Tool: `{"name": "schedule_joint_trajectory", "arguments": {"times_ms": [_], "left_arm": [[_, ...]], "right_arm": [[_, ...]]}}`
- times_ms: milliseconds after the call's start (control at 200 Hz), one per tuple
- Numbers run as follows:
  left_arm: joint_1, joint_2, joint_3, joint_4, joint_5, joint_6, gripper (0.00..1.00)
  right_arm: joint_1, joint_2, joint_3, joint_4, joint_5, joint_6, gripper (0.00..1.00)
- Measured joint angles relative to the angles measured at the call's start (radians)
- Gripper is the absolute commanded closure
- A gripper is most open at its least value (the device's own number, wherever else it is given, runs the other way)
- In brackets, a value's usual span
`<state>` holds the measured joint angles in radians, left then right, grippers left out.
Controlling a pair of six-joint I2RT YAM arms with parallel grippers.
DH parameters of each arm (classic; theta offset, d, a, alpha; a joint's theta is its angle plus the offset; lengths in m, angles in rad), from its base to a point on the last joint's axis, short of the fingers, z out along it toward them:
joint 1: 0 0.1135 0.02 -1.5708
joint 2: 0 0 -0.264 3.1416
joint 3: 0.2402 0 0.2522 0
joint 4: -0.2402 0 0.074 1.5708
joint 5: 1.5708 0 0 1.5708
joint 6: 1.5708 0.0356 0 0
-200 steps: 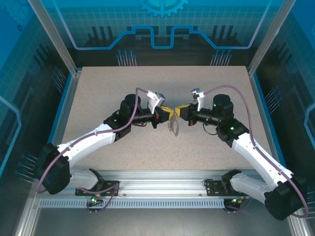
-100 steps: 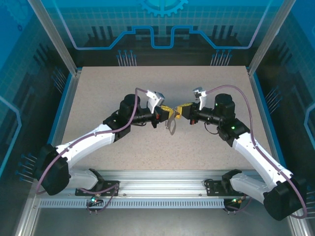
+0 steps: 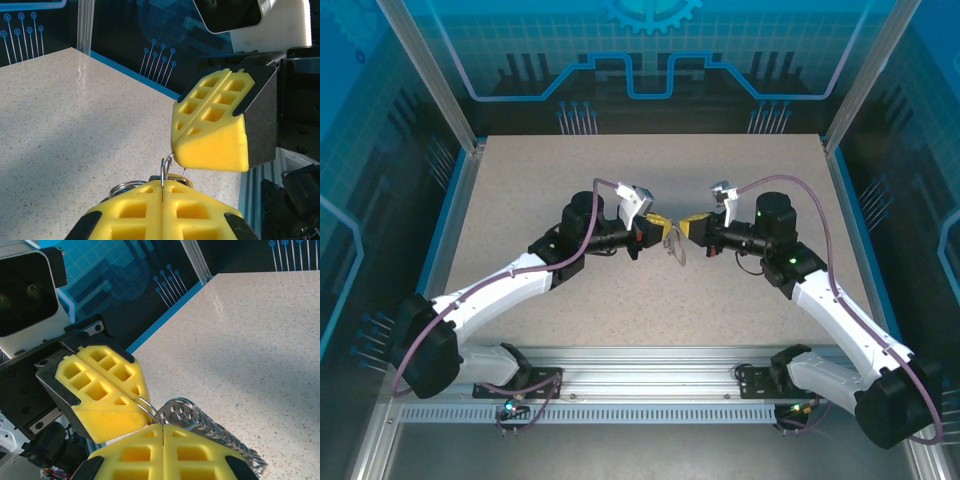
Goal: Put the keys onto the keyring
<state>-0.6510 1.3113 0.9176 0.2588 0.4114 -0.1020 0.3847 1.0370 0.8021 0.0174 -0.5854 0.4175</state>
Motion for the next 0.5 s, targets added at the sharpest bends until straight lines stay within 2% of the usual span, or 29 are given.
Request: {"name": "schedule_joint_trajectory", "arguments": {"times_ms": [215,290,330,395,500], "left_arm": [[-0.001,0.0,0.0,0.002,-0.005,-0.004,1.0],[-0.001,0.0,0.0,0.016,-0.005,-0.012,1.0],[-0.004,0.0,-0.001,0.022,-0.007,-0.021,1.0],[-0.006,0.0,-0.001,0.044,-0.015,-0.03,1.0],[-0.006,0.0,-0.004,0.085,-0.026,-0.047,1.0]], "right_arm": [[0.002,0.033,0.0,0.001,-0.029,-0.001,1.0],[0.001,0.035,-0.004,-0.002,-0.037,-0.002,0.74],[0.0,0.035,-0.005,-0.004,-0.045,-0.005,0.66],[-0.012,0.029,-0.025,0.0,-0.064,-0.006,0.61],[-0.075,0.0,-0.082,0.001,-0.085,0.023,0.59]]}}
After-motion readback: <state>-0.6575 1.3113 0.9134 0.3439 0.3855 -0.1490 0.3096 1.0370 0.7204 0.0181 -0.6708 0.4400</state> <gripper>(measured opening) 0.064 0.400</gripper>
